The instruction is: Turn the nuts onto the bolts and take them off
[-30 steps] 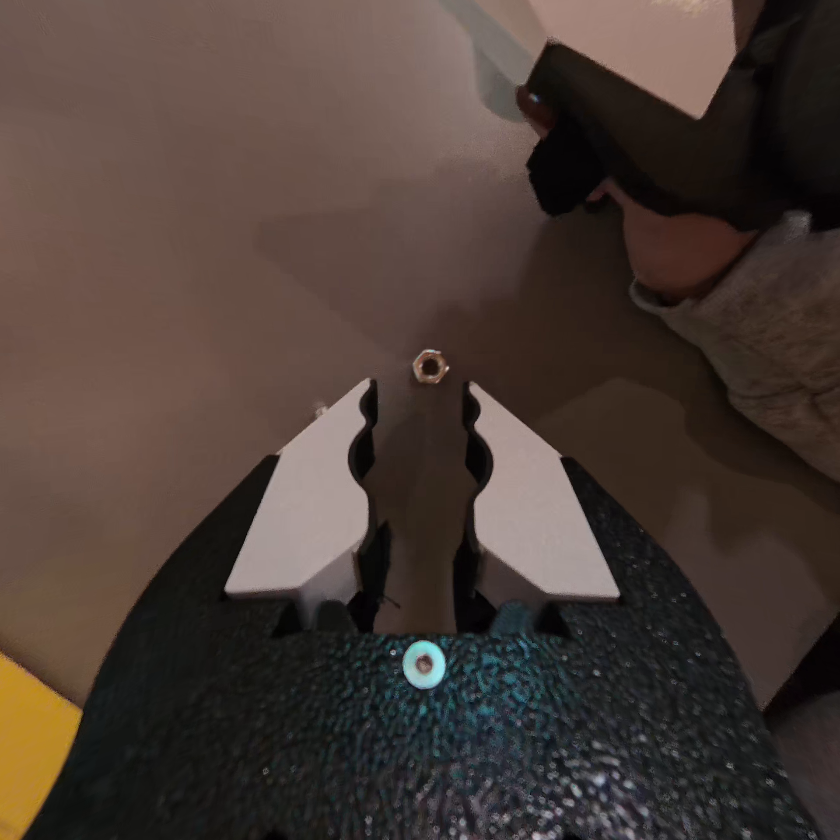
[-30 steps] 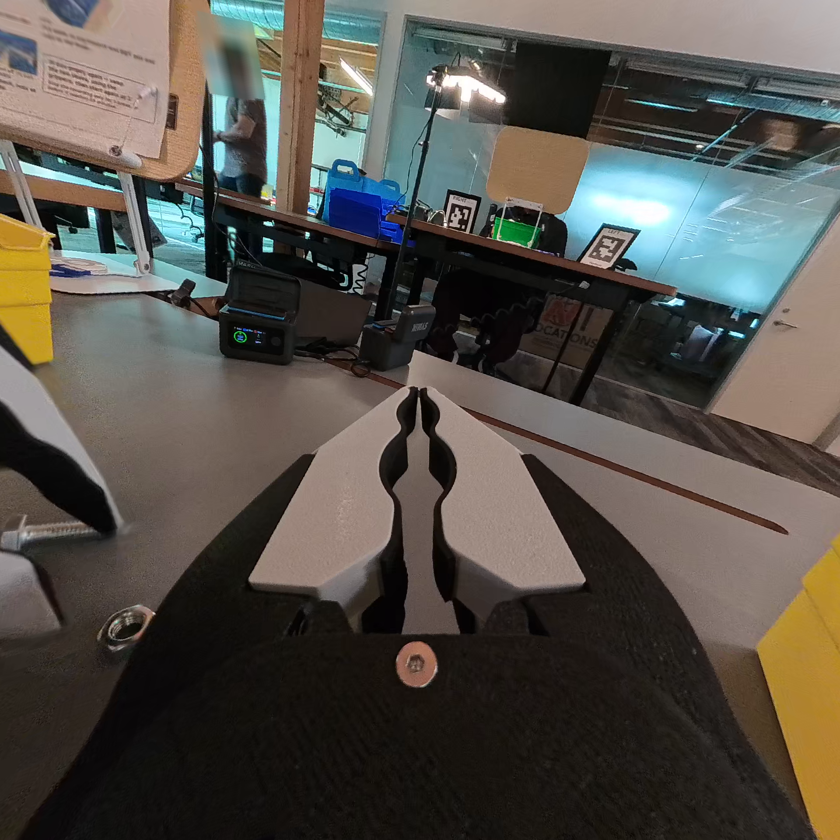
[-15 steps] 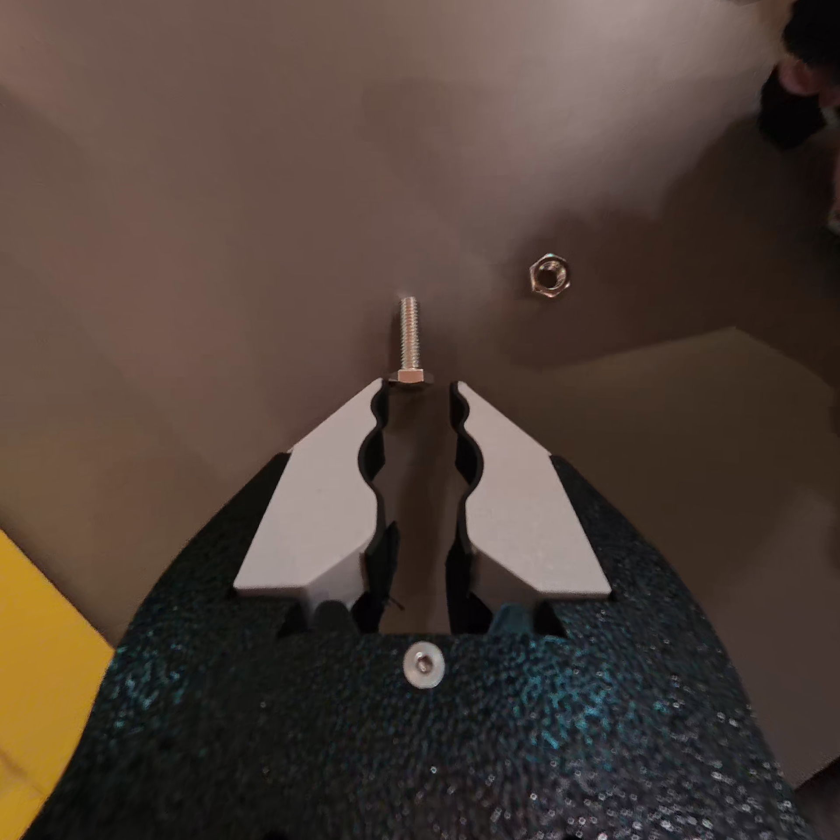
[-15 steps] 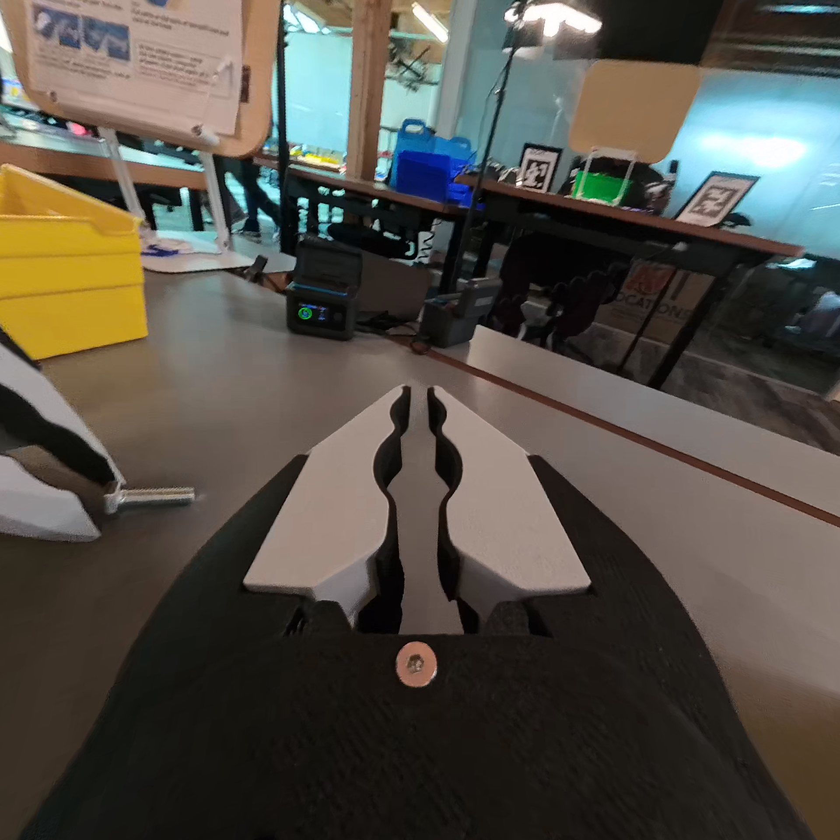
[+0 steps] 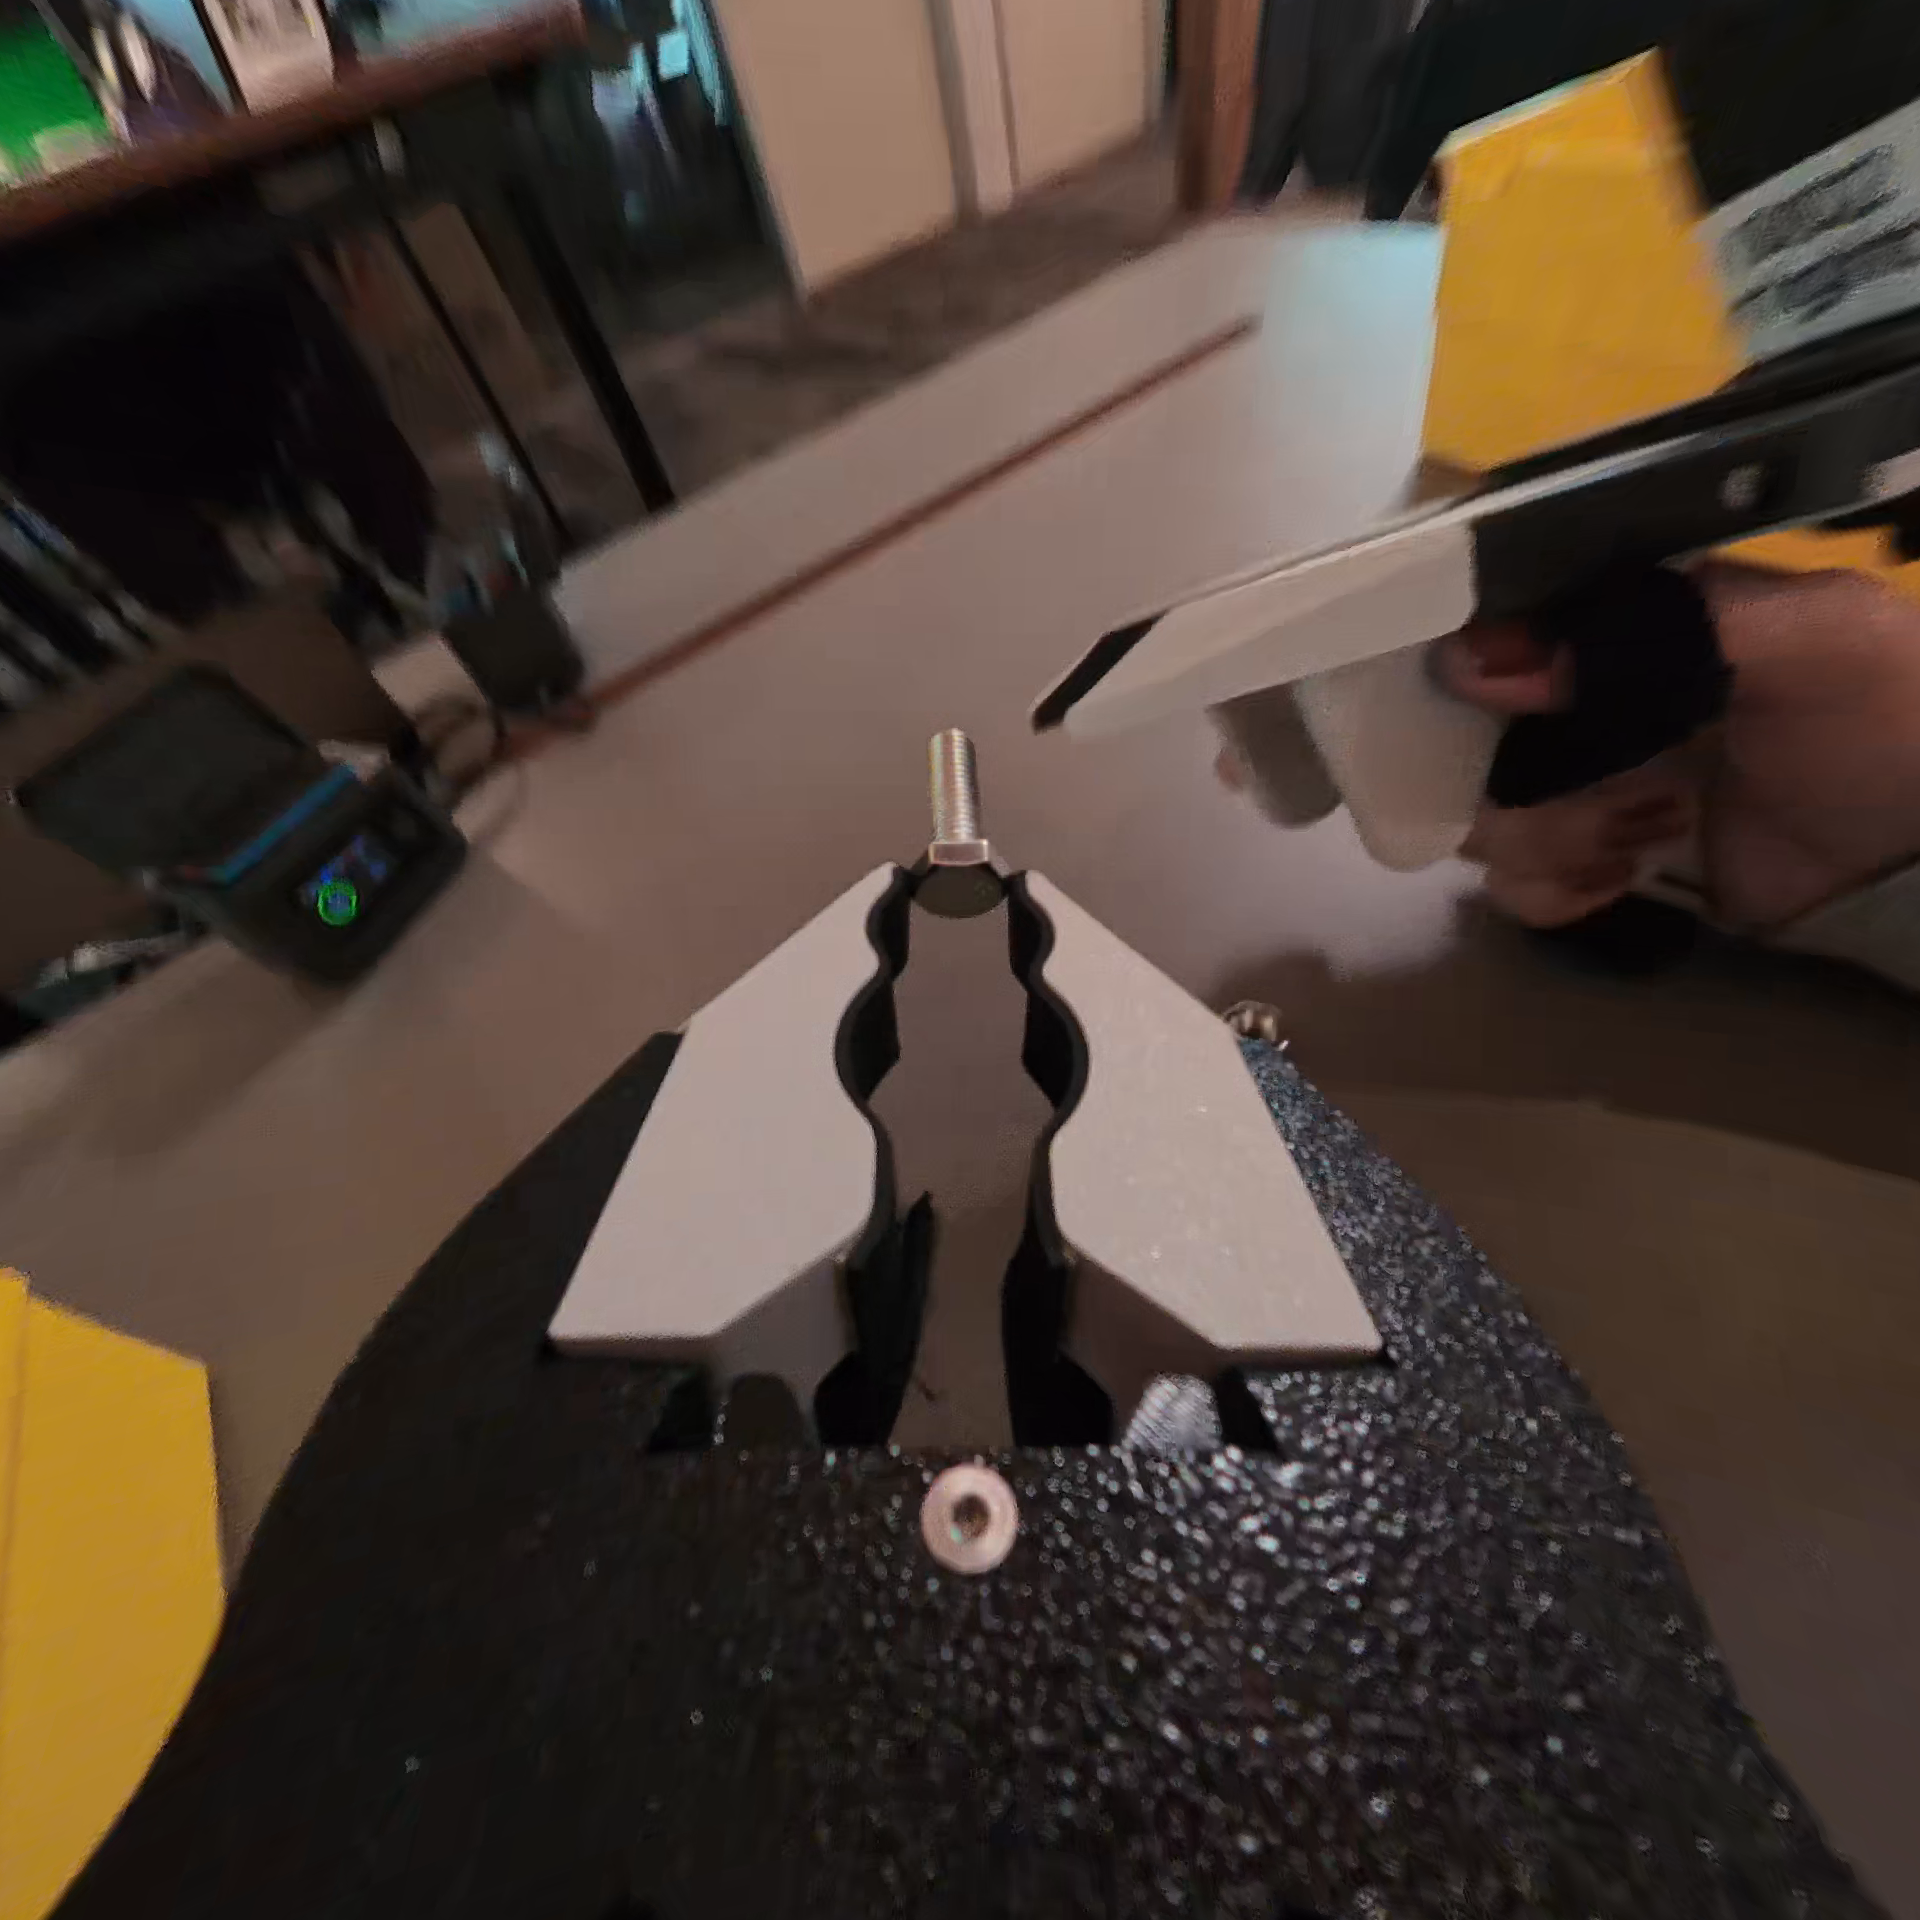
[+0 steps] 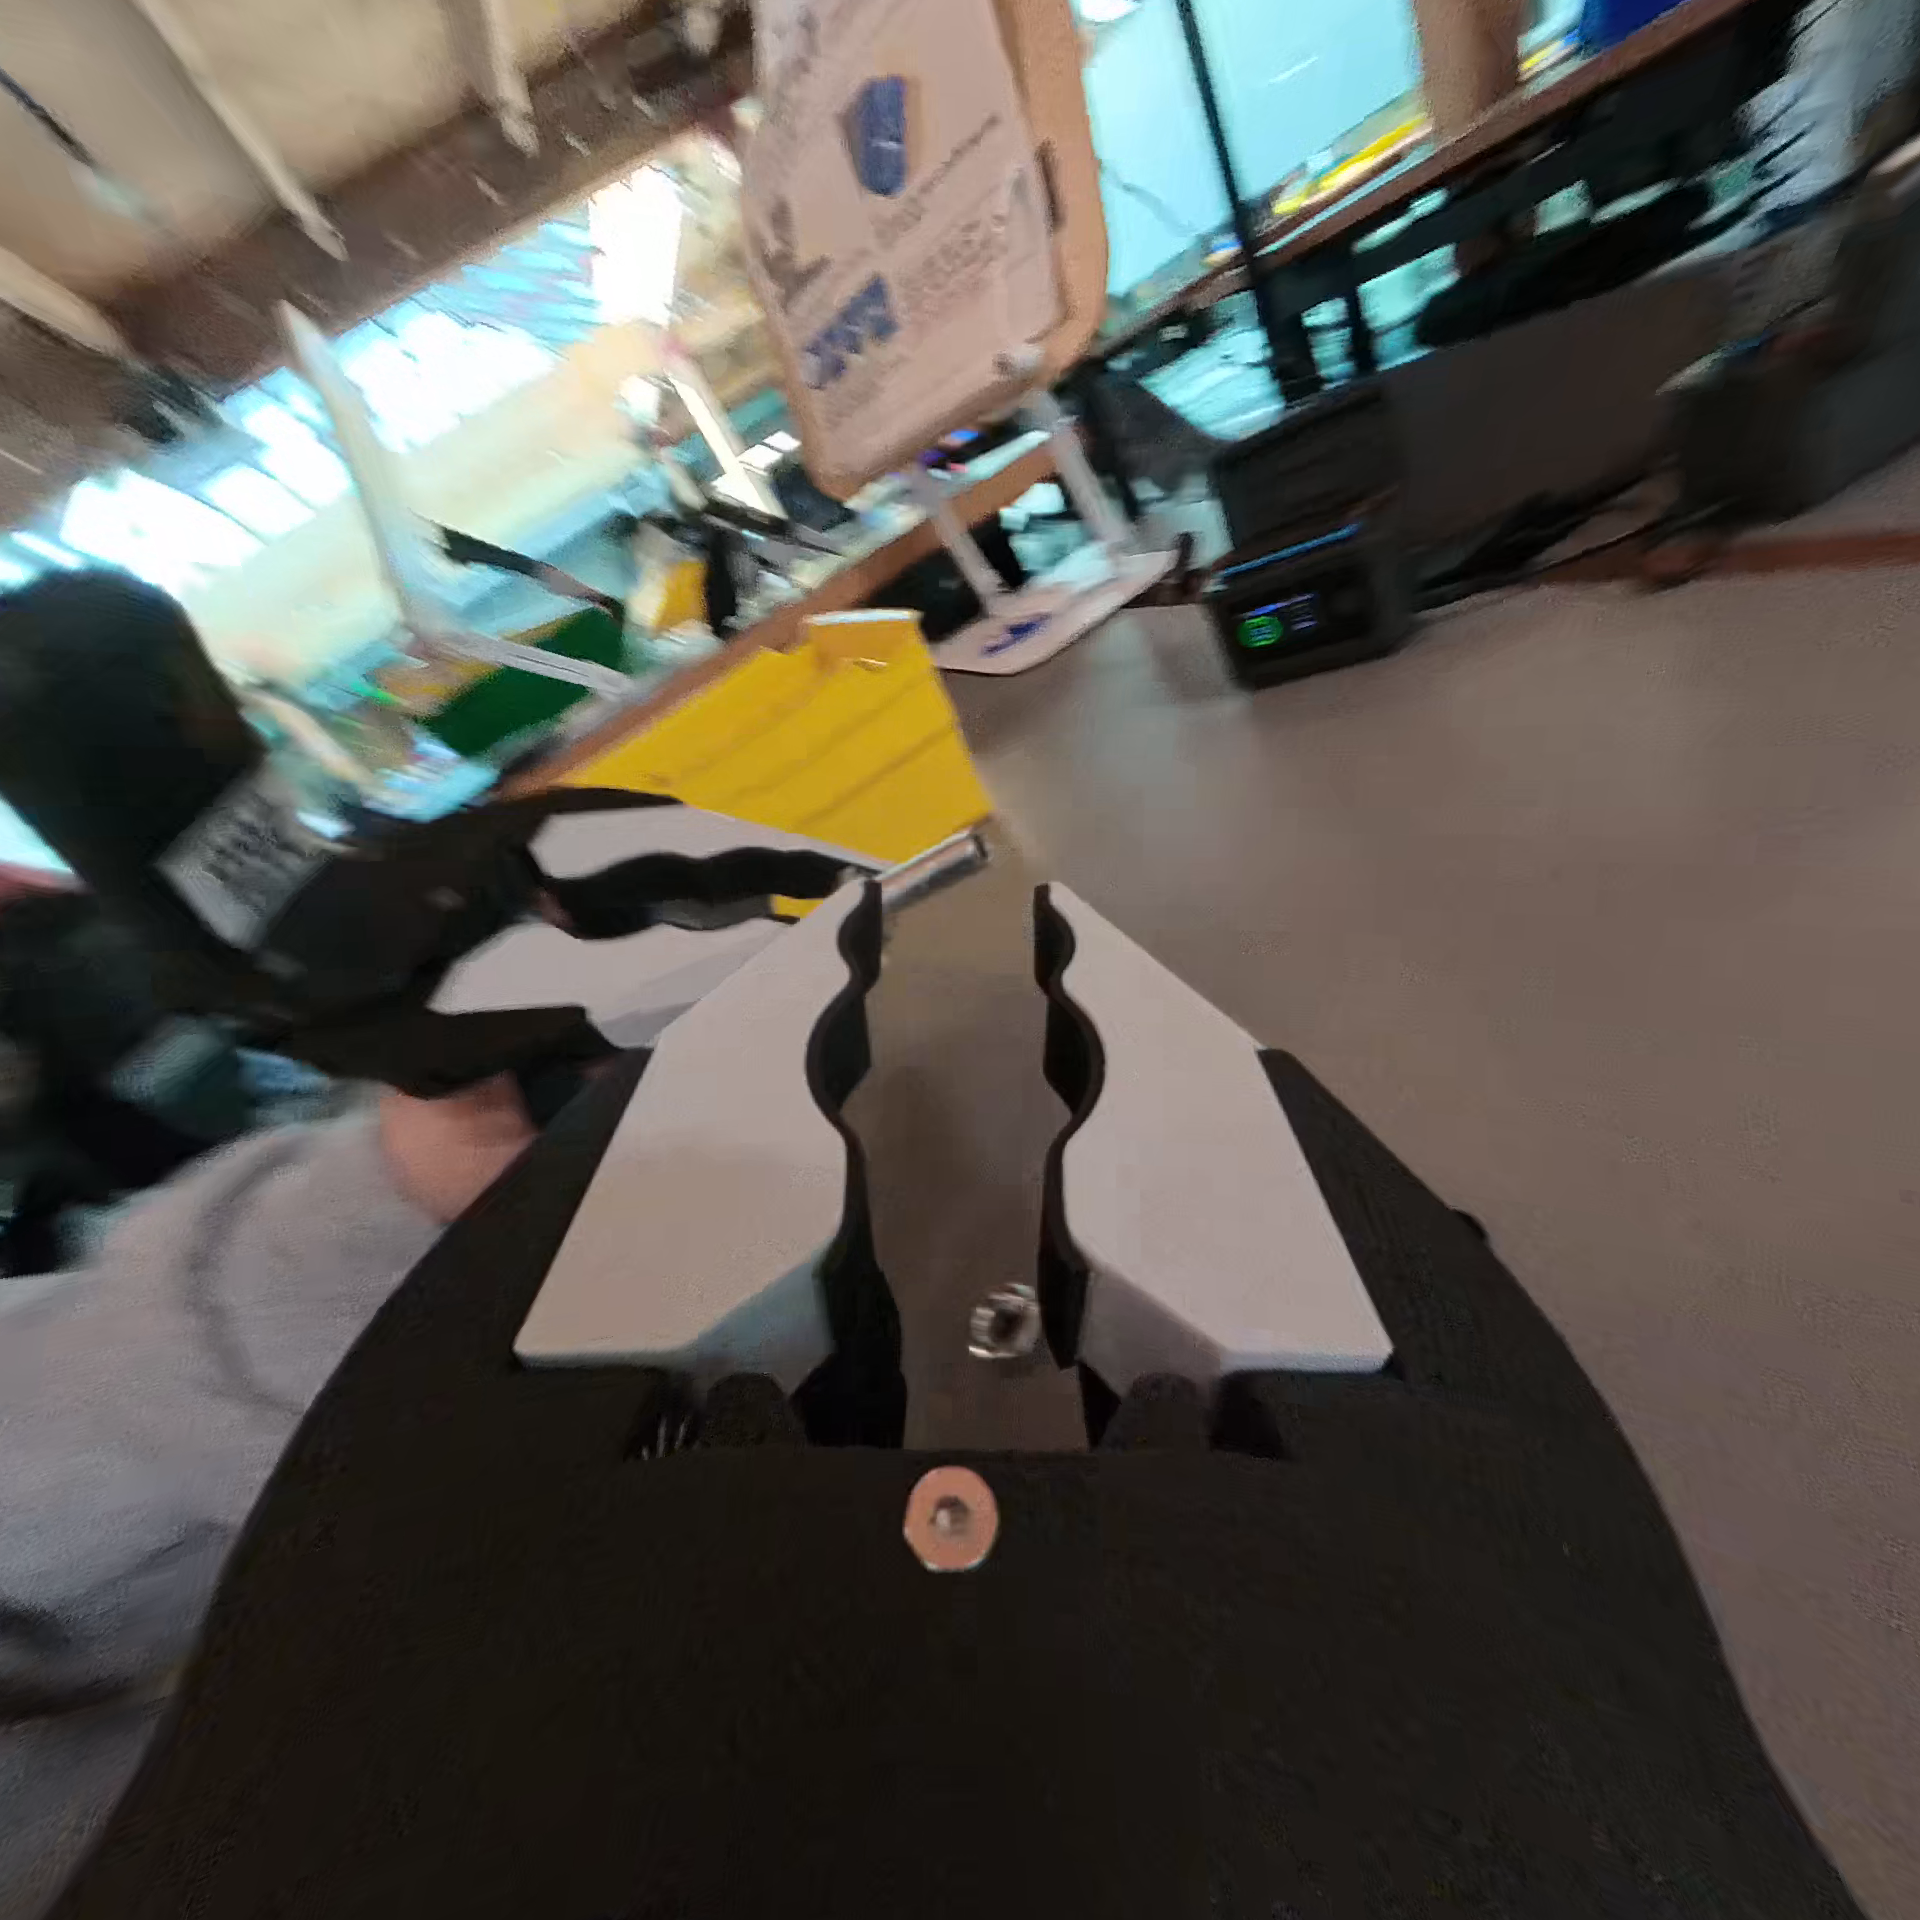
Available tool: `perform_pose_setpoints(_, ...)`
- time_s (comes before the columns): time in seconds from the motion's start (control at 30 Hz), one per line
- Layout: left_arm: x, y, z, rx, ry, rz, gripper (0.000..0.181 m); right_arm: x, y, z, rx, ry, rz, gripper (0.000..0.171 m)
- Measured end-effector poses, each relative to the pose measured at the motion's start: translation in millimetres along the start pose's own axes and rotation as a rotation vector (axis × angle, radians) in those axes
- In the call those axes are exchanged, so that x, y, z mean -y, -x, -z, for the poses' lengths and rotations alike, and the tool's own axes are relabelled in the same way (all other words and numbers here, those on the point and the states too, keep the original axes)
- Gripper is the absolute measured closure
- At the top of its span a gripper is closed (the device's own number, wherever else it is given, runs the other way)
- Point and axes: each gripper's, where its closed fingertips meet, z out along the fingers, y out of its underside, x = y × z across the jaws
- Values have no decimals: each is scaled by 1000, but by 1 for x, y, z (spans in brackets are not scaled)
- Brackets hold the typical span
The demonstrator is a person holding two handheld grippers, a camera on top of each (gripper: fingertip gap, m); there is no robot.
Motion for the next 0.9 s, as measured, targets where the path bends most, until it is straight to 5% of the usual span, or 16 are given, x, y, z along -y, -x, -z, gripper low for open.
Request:
perform_pose_setpoints(0.03,7,-3,1,-4,-59,-16,165,1,7,-1,78,-16,-90,142)
perform_pose_setpoints(0.2,28,-18,8,-14,-219,-125,165,7,19,-1,253,-68,-322,137)
perform_pose_setpoints(0.33,29,-27,8,-64,-242,-153,165,11,31,2,344,-87,-333,154)
perform_pose_setpoints(0.47,26,-33,9,-142,-255,-118,165,8,35,5,346,-47,-219,163)
perform_pose_setpoints(0.63,19,-35,10,-274,-226,37,141,0,41,10,327,24,-11,164)
perform_pose_setpoints(0.9,12,-63,22,-532,-192,69,165,-16,59,18,413,124,150,163)
